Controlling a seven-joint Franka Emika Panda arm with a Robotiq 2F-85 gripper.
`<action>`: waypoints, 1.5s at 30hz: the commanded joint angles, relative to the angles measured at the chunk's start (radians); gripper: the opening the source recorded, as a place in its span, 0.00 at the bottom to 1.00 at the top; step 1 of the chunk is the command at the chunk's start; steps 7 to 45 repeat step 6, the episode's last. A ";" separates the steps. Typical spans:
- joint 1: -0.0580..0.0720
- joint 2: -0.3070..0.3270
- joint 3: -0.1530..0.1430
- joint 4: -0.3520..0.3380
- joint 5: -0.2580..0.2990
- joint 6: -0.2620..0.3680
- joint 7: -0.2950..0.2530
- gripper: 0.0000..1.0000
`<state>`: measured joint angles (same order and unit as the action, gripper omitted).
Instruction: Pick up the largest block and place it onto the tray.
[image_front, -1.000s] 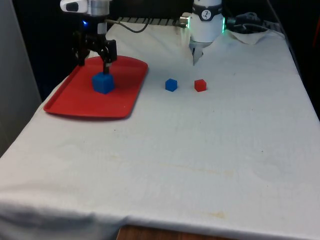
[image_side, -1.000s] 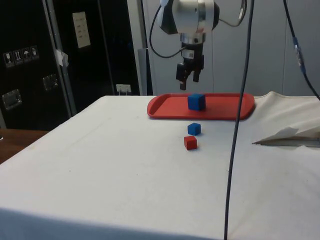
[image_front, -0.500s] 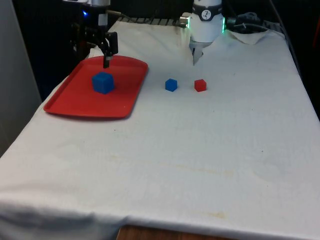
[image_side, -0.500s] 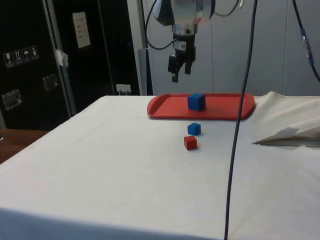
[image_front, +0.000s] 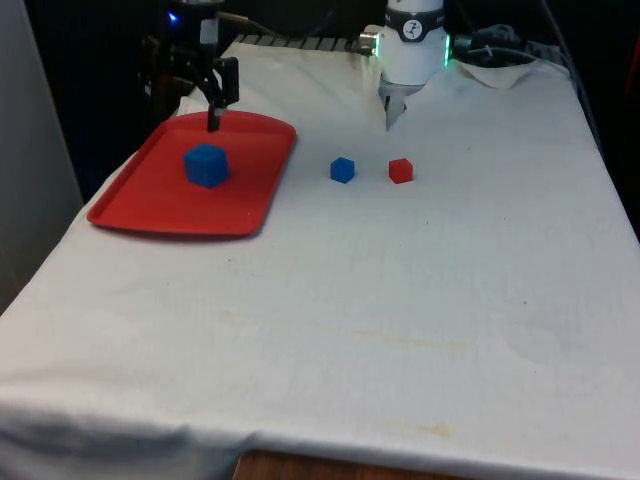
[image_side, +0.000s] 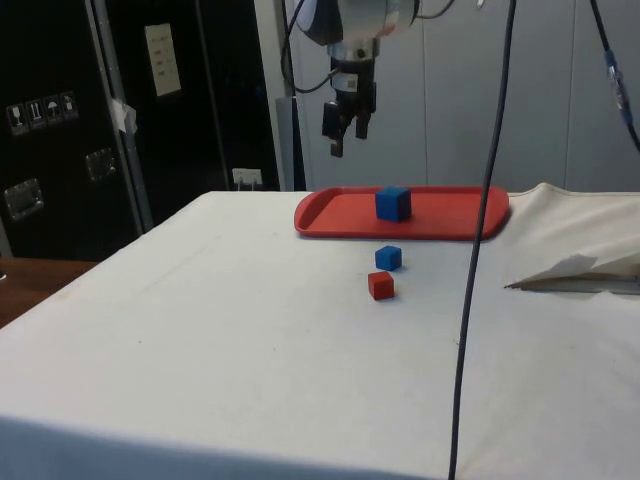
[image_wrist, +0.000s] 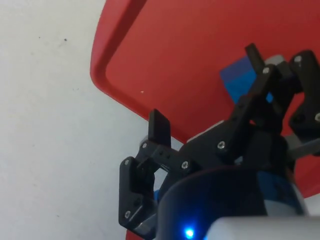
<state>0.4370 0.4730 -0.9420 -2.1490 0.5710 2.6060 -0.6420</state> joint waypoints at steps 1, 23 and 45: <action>0.018 0.006 -0.017 0.004 -0.029 -0.013 0.027 1.00; 0.004 -0.001 -0.003 0.006 -0.027 -0.001 0.024 1.00; 0.004 -0.001 -0.003 0.006 -0.027 -0.001 0.024 1.00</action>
